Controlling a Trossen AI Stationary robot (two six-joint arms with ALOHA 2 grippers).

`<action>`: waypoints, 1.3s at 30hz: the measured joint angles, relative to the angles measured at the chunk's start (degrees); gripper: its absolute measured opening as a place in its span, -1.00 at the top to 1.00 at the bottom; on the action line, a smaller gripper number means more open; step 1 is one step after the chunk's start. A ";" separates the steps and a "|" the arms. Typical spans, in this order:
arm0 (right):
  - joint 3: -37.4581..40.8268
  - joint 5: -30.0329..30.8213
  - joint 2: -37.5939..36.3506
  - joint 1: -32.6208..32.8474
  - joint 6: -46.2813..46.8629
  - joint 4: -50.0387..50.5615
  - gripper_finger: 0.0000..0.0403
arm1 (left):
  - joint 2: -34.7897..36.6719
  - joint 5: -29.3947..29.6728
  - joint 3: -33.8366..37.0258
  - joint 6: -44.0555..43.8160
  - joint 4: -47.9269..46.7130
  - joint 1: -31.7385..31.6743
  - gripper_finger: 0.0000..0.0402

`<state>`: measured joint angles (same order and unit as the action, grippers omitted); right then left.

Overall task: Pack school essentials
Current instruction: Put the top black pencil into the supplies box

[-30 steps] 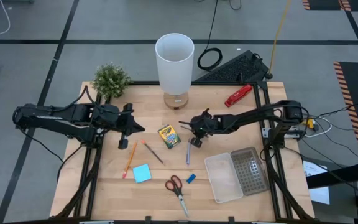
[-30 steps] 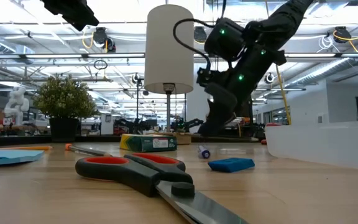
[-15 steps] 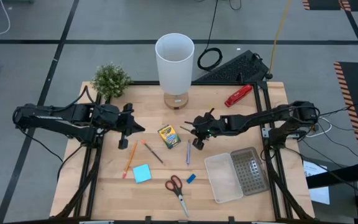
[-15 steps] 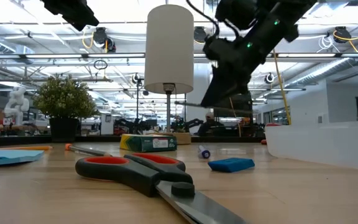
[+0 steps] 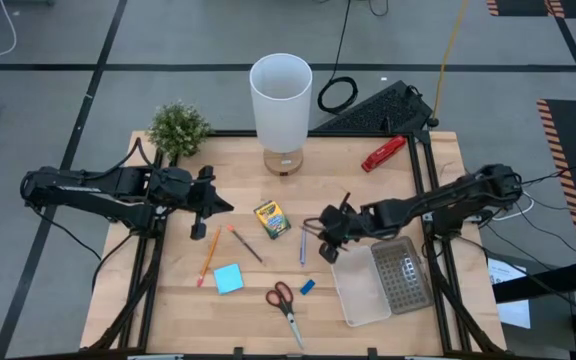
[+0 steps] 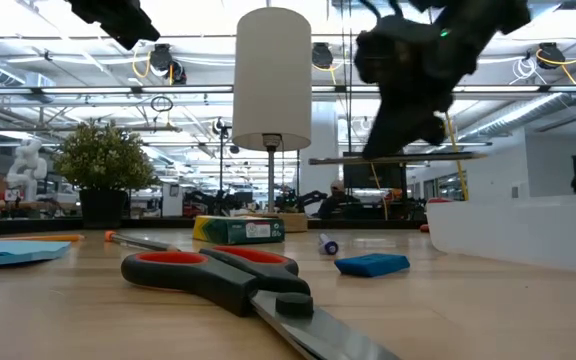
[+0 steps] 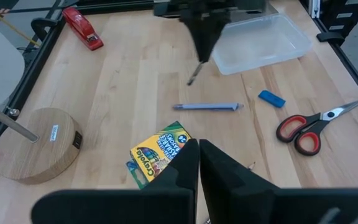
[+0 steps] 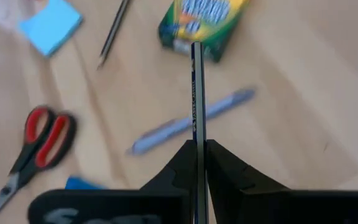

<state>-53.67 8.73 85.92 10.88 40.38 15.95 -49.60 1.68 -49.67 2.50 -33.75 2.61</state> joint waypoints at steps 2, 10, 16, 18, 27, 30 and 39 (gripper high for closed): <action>0.00 -0.02 -0.56 1.67 2.32 0.48 0.90 | 0.00 0.00 0.00 0.00 0.22 0.00 0.92; -0.04 0.04 -3.21 8.43 11.25 4.70 0.90 | 0.00 0.01 0.00 0.00 0.51 0.00 0.92; -0.04 0.13 -3.75 13.83 22.88 8.89 0.90 | 0.00 0.02 0.00 0.00 0.57 0.00 0.92; -0.04 0.11 -3.75 16.11 26.37 9.67 0.90 | 0.00 0.01 0.00 0.00 0.60 0.00 0.92; -0.04 5.33 -3.75 23.54 41.41 15.15 0.90 | -0.01 0.02 0.00 0.00 1.24 0.00 0.92; -0.04 6.44 -3.64 24.88 45.33 17.24 0.90 | 0.00 0.00 0.00 0.00 1.63 0.00 0.92; -0.02 6.67 0.36 25.61 51.10 18.18 0.90 | 0.00 0.02 0.00 0.06 4.95 0.00 0.92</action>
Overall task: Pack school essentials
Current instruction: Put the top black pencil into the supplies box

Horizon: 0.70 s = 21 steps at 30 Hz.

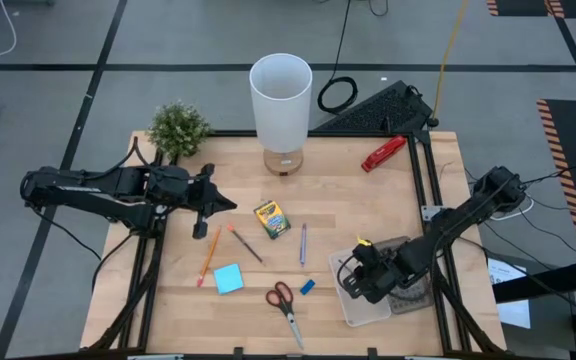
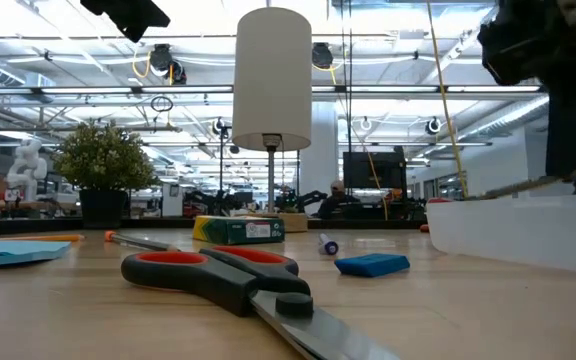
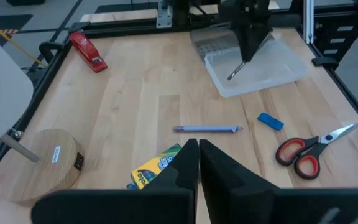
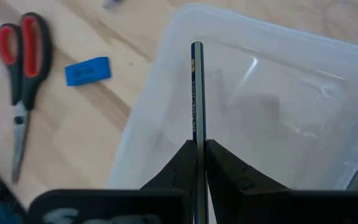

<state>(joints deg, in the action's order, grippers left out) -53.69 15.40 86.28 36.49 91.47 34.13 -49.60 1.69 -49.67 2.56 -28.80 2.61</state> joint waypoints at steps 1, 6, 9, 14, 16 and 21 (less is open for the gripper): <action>0.00 -0.02 0.56 0.00 0.64 0.00 0.90 | 0.00 0.00 0.00 0.16 0.07 0.00 0.92; 0.04 0.31 2.86 0.00 3.58 -0.33 0.90 | 0.00 0.38 0.00 0.87 0.27 0.00 0.92; 0.04 1.27 3.97 0.00 4.90 -1.08 0.90 | -0.01 1.32 0.00 1.63 0.79 0.00 0.92; 0.02 1.10 7.03 0.00 7.76 -2.21 0.90 | 0.00 1.44 0.00 2.57 2.70 -0.02 0.92; 0.02 1.09 8.30 0.00 8.58 -3.58 0.90 | 0.00 1.44 0.00 3.11 2.79 -0.01 0.92; 0.02 1.09 10.57 0.00 8.90 -8.07 0.84 | -0.02 1.44 0.00 3.24 3.04 -0.02 0.92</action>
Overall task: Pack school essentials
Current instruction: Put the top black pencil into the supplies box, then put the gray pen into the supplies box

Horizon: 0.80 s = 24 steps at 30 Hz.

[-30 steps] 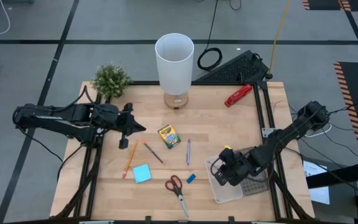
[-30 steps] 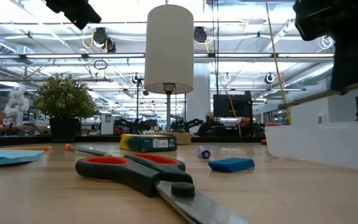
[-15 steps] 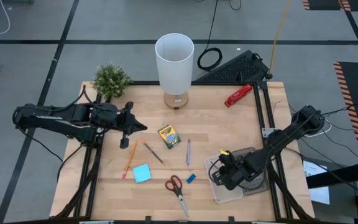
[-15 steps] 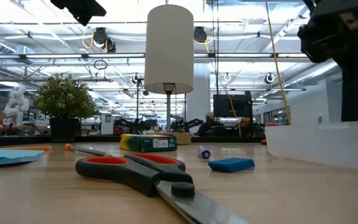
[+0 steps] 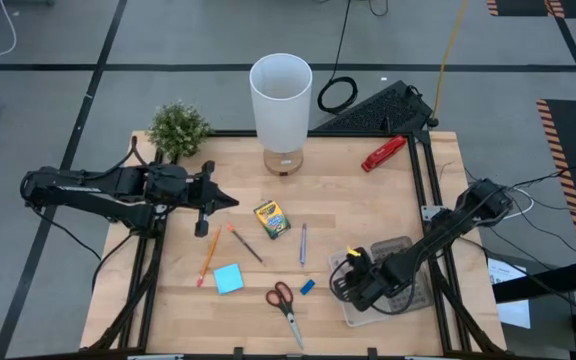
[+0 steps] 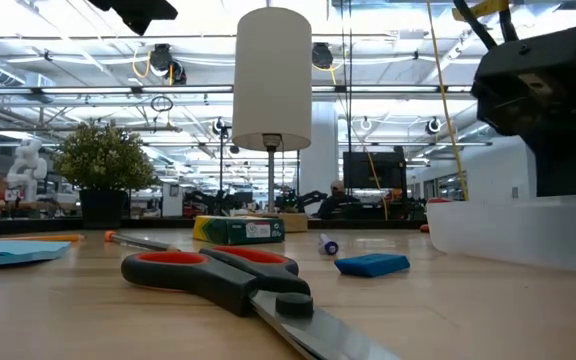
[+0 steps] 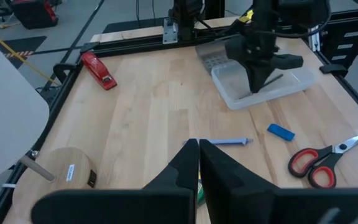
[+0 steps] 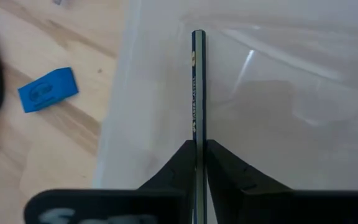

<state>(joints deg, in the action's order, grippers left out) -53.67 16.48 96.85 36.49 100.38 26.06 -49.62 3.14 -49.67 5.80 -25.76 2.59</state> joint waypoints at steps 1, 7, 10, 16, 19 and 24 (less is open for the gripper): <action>0.00 -0.02 0.20 0.00 0.00 -0.54 0.81 | 0.02 0.00 0.00 0.02 0.00 0.02 0.92; 0.00 0.07 0.31 0.00 -0.21 -1.07 0.54 | 0.01 0.00 0.00 0.00 0.77 0.01 0.92; -0.02 -0.02 0.15 0.00 -0.99 -1.12 0.40 | 0.02 0.00 0.00 0.00 1.00 0.00 0.92; 0.00 -0.19 -2.67 0.00 -6.92 -0.73 0.28 | 0.00 0.00 0.00 -0.04 1.26 0.00 0.92; 0.00 0.06 -4.69 0.00 -9.47 -0.23 0.30 | -0.76 0.00 -0.01 -0.11 1.44 0.01 0.92; -0.02 6.42 -8.26 0.00 -16.86 -0.66 0.35 | -4.29 0.00 -0.02 -0.10 1.91 0.00 0.92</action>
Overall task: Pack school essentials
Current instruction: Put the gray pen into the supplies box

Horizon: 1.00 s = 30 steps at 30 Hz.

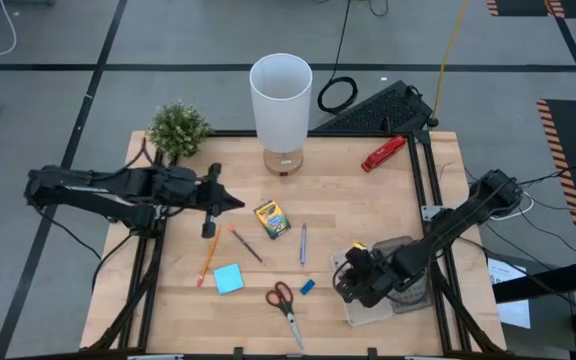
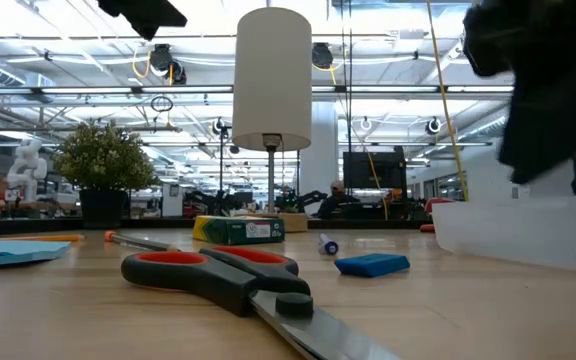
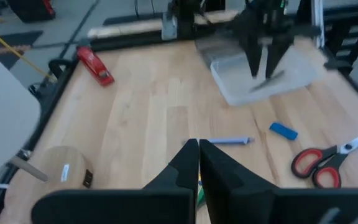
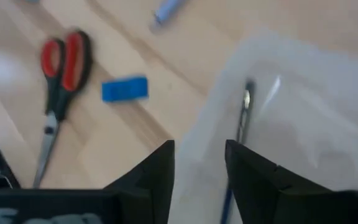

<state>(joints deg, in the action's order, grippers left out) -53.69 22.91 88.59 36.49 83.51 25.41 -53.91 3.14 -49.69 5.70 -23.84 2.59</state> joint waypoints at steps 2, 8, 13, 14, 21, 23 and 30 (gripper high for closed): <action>0.01 4.49 -1.15 -0.16 -2.63 0.10 0.35 | -2.31 0.00 0.00 0.73 0.46 0.00 0.92; 0.01 13.48 -2.72 -2.29 -12.94 -0.74 0.35 | -10.34 0.00 0.00 1.20 3.72 0.01 0.92; 0.02 13.07 -2.79 -5.13 -20.98 -0.79 0.35 | -15.75 -0.82 0.00 1.23 4.53 0.02 0.92; 0.02 12.77 -2.79 -5.58 -22.69 -0.85 0.35 | -16.74 -1.42 0.00 1.35 4.53 0.04 0.91; 0.02 6.29 -4.73 -10.02 -35.06 -0.57 0.36 | -22.27 -3.10 0.00 2.22 7.22 2.14 0.72; 0.02 4.73 -6.08 -11.58 -38.32 -0.05 0.36 | -23.50 -3.13 -0.02 3.10 9.96 2.92 0.60; 0.01 4.02 -12.19 -15.52 -48.97 3.68 0.36 | -27.97 -3.50 -2.57 7.31 14.72 5.09 0.25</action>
<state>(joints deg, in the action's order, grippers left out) -53.68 26.93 76.40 20.97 34.54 29.09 -81.88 -0.36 -52.26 13.01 -9.13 7.68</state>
